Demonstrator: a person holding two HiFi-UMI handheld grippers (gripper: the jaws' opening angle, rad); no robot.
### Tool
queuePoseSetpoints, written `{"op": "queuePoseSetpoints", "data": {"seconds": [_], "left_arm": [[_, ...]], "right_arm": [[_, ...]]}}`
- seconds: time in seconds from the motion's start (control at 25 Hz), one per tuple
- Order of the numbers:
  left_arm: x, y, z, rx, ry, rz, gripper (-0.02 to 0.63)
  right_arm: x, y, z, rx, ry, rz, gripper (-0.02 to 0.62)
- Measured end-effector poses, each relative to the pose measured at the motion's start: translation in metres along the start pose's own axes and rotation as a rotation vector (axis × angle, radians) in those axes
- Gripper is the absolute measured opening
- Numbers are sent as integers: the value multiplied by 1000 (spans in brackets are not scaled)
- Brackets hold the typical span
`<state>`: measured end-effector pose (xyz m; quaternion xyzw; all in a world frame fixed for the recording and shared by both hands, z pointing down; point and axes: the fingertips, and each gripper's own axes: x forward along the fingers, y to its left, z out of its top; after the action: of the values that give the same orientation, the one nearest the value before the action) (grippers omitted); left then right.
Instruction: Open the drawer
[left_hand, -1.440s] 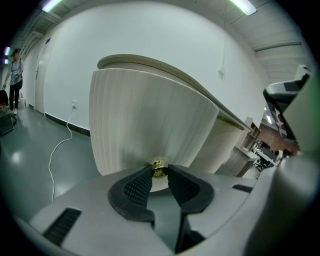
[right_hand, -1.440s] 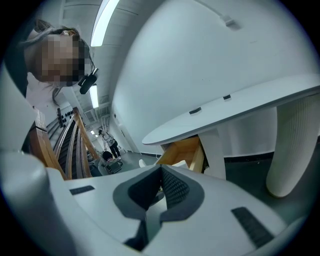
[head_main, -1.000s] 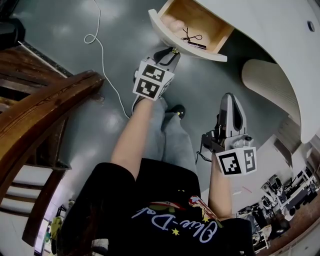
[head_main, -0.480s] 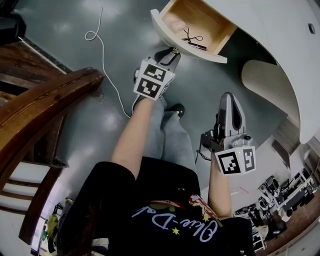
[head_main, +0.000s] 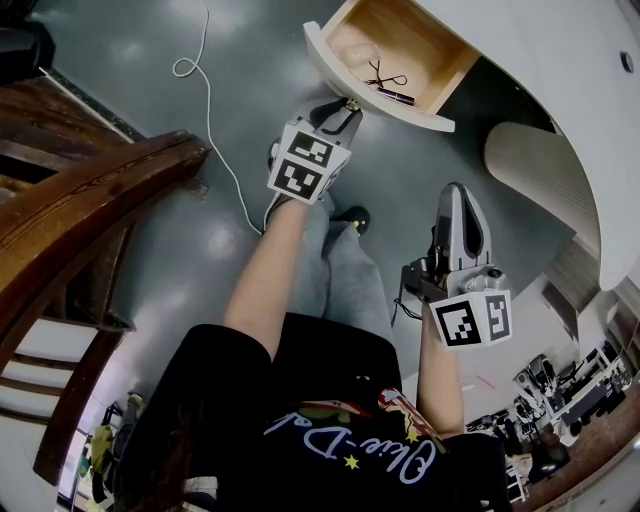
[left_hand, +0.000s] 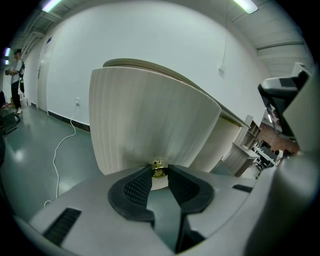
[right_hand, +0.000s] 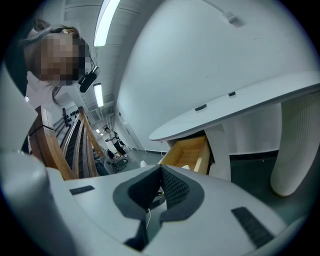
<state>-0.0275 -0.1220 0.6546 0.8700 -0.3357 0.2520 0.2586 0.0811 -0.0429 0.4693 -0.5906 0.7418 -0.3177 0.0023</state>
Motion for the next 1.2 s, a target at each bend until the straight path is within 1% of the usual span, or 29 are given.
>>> {"op": "queuePoseSetpoints", "data": {"seconds": [0.4, 0.48, 0.56, 0.72, 0.92, 1.2], "left_arm": [[-4, -3, 0, 15, 4, 4, 98], [-4, -3, 0, 5, -3, 5, 98], [-5, -5, -1, -9, -6, 7, 98], [-7, -6, -1, 11, 3, 8, 98], [-9, -8, 0, 12, 4, 17, 98], [-8, -8, -1, 2, -23, 22, 98]], "right_arm": [[1, 2, 1, 0, -5, 26, 0], [0, 2, 0, -1, -3, 40, 0], [-3, 1, -1, -8, 8, 55, 0], [-12, -2, 4, -29, 20, 76, 0], [-26, -12, 9, -40, 32, 80, 0], [-42, -22, 8, -46, 22, 95, 0]]}}
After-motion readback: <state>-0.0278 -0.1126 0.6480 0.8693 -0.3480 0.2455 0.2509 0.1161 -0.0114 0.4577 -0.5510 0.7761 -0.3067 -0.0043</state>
